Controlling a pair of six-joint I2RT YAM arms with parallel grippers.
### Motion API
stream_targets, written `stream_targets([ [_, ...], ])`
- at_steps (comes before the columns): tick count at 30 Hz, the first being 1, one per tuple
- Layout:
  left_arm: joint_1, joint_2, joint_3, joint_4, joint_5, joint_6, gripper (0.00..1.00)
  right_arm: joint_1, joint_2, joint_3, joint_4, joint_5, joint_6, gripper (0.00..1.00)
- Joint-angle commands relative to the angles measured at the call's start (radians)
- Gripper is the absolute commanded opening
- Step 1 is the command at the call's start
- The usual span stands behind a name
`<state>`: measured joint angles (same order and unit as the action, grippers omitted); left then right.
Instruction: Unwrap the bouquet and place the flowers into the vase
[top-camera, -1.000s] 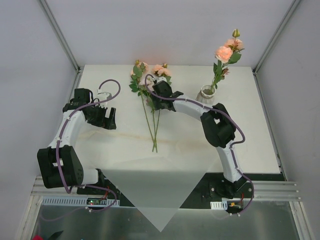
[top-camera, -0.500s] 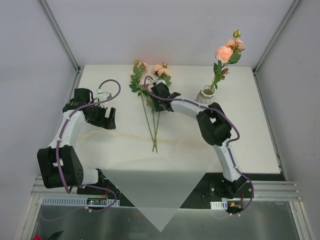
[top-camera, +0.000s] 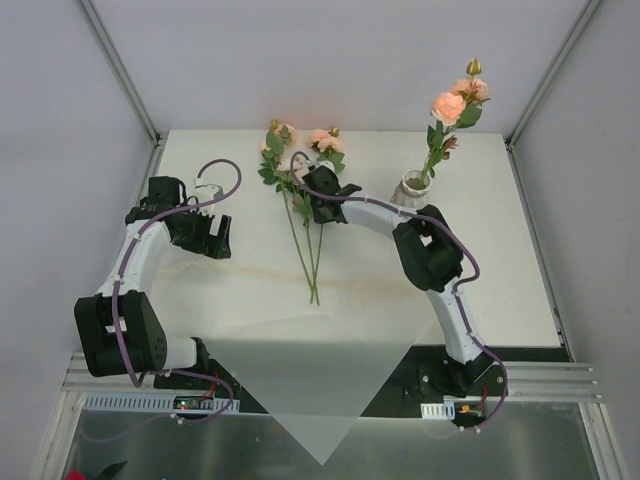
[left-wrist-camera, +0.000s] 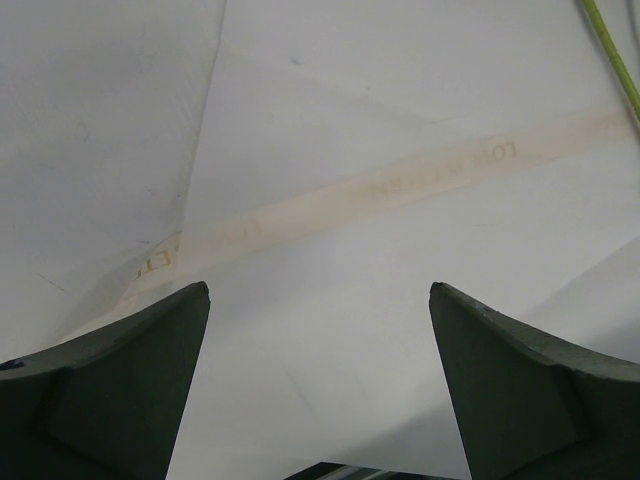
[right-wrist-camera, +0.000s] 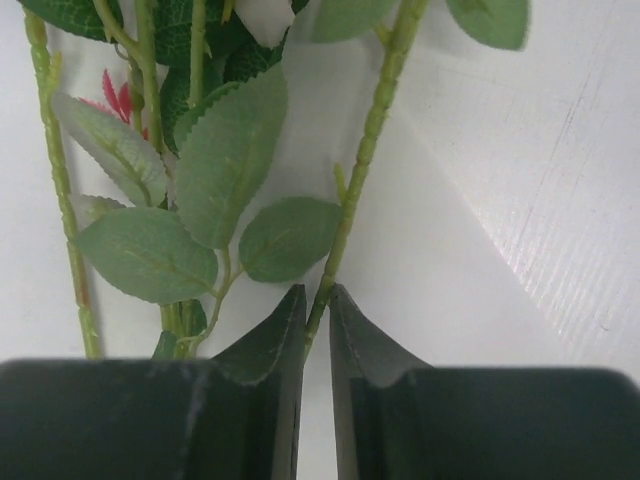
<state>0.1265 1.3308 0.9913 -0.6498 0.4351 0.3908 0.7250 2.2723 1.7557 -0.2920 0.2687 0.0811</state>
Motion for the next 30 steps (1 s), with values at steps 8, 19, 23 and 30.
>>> stream_targets([
  [8,0.007,-0.05,0.001,-0.004,-0.018,0.023,0.92,-0.001,-0.29,-0.107,0.085,0.093,-0.021,0.01],
  [19,0.007,-0.058,0.0,-0.008,-0.029,0.028,0.92,0.063,-0.636,-0.375,0.576,0.168,-0.3,0.01],
  [23,0.009,-0.056,-0.002,-0.008,-0.026,0.028,0.92,0.067,-0.752,-0.406,0.799,0.141,-0.468,0.0],
  [30,0.009,-0.05,0.006,-0.008,-0.019,0.025,0.92,0.027,-0.844,-0.306,1.05,0.093,-0.73,0.01],
])
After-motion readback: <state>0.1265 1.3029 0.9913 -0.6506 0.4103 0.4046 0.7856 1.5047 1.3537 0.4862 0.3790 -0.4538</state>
